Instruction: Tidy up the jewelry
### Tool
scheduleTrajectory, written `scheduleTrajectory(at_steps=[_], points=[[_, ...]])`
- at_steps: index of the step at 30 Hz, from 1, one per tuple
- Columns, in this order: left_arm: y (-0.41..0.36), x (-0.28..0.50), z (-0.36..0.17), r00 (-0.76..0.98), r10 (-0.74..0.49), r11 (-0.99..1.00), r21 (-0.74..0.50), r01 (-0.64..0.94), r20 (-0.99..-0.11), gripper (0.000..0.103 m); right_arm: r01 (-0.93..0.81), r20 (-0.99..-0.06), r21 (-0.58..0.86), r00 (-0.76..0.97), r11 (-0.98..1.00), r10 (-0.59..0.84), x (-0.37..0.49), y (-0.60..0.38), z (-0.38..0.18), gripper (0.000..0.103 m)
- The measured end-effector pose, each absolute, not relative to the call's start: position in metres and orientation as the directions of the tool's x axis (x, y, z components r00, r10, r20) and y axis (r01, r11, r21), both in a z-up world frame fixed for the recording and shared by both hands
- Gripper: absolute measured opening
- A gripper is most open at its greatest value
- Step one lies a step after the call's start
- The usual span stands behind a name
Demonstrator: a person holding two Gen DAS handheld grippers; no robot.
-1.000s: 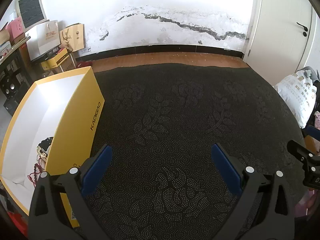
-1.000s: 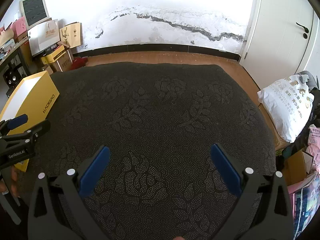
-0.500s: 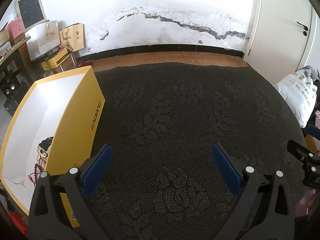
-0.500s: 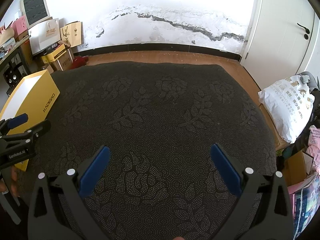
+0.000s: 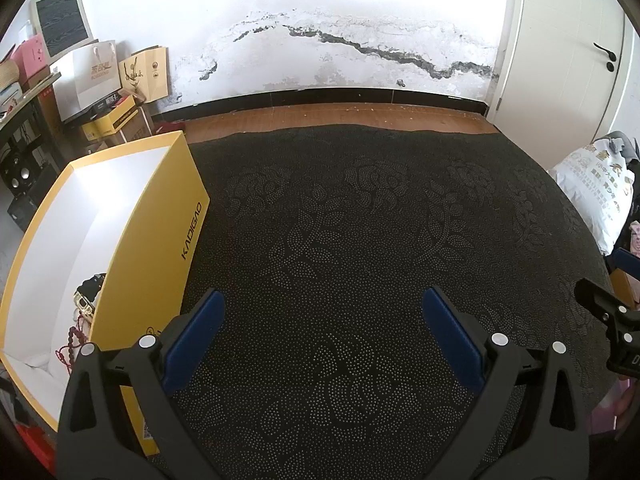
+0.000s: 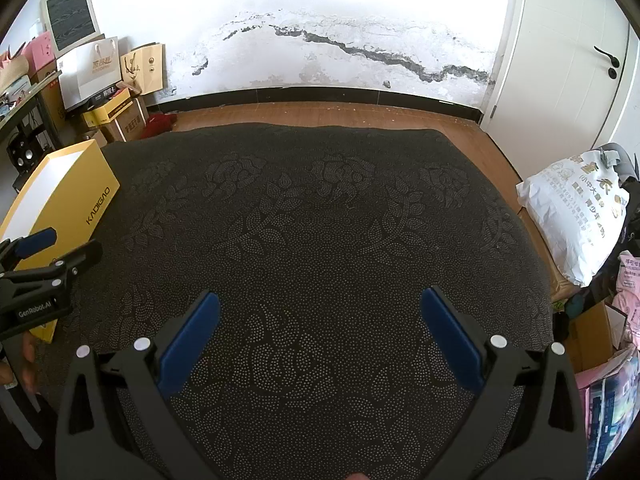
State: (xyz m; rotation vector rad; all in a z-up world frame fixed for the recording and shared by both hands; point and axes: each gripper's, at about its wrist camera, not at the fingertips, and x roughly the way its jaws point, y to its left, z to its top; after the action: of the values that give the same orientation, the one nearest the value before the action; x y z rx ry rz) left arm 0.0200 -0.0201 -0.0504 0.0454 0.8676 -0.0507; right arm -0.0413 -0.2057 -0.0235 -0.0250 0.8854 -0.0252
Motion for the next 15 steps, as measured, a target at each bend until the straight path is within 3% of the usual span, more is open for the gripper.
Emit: scheduleTrajectory(at_steps=[15], points=[[-0.0206, 0.0226, -0.0534, 0.631, -0.025, 0.998, 0.015, 0.058, -0.775, 0.097, 0.012, -0.772, -0.032, 0.635, 0.999, -0.033, -0.0418, -0.2056, -0.0236, 0.097]])
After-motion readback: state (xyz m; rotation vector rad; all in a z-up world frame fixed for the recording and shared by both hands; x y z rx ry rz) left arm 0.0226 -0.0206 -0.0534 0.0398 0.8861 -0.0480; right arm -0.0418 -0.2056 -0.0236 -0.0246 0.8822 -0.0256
